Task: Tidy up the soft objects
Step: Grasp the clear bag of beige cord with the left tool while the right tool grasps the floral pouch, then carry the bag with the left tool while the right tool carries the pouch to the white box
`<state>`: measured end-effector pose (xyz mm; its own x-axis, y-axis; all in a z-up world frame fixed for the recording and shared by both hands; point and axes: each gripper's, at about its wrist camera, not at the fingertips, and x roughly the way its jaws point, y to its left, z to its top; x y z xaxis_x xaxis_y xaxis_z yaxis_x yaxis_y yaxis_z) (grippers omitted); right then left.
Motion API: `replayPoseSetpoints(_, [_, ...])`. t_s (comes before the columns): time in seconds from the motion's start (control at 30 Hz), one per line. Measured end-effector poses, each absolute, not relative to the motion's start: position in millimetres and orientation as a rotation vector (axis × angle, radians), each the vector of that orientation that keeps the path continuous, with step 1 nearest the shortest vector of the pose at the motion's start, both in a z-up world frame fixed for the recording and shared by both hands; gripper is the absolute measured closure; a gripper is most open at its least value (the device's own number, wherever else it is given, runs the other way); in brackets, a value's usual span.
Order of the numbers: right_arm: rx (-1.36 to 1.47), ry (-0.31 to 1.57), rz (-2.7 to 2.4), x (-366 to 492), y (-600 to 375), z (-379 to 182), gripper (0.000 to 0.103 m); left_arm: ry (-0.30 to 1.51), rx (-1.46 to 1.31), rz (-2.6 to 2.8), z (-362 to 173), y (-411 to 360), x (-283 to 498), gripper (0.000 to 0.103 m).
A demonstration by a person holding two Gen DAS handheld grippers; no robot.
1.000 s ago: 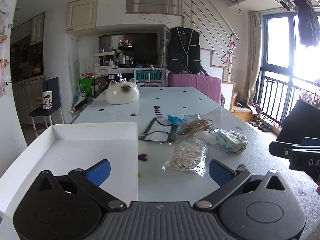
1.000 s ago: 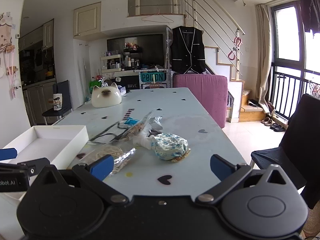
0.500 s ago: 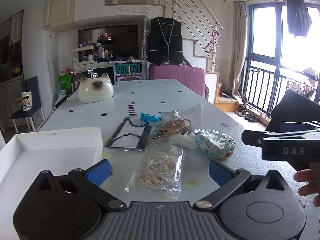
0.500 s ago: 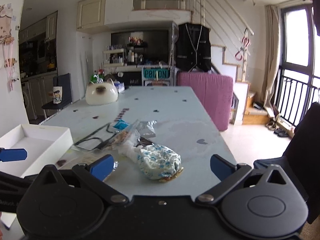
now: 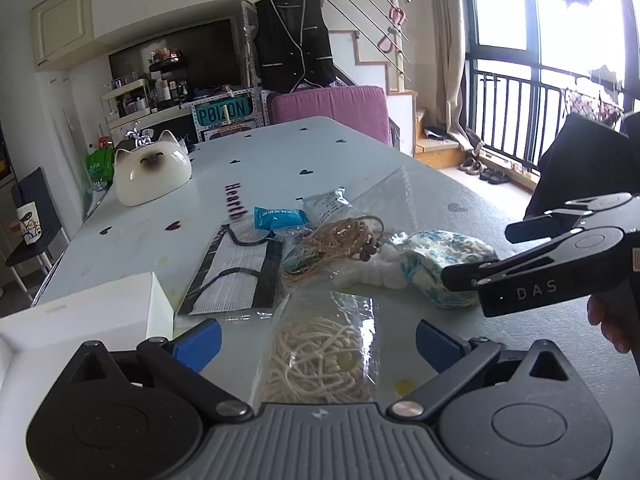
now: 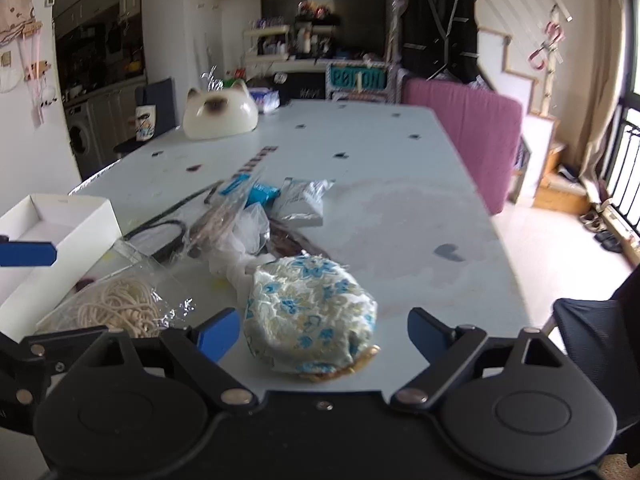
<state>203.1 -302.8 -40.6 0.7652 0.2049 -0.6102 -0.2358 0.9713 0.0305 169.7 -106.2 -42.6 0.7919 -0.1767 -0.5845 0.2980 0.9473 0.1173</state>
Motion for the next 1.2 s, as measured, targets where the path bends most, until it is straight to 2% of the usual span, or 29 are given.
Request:
replayPoseSetpoints(0.13, [-0.052,0.684,0.264,219.3,-299.0,-47.9,0.012,0.642,0.249,-0.263,-53.0,-109.0,187.1,0.002])
replayPoseSetpoints(0.17, [-0.053,0.691,0.262,222.3,-298.4,-49.5,0.015,0.656,0.257,-0.265,-56.3,-109.7,190.5,0.002])
replayPoseSetpoints(0.27, [-0.043,0.712,0.259,227.2,-297.5,-54.1,0.03,0.682,0.279,-0.267,-64.9,-111.7,196.6,0.004])
replayPoseSetpoints(0.4, [-0.032,0.708,0.253,220.0,-299.7,-51.5,0.044,0.715,0.309,-0.266,-73.6,-115.9,202.8,0.013])
replayPoseSetpoints(0.47, [-0.03,0.706,0.239,213.4,-299.9,-49.3,0.052,0.728,0.3,-0.269,-75.4,-116.3,204.3,0.022])
replayPoseSetpoints(0.53, [-0.02,0.709,0.235,205.3,-301.4,-47.9,0.054,0.74,0.281,-0.272,-74.4,-115.0,205.2,0.03])
replayPoseSetpoints(0.63, [-0.014,0.708,0.236,191.0,-301.2,-47.3,0.056,0.747,0.271,-0.256,-72.5,-113.9,202.9,0.035])
replayPoseSetpoints(1.2, [0.061,0.676,0.192,101.1,-299.0,-34.7,0.06,0.729,0.169,-0.319,-68.4,-106.1,134.7,0.039])
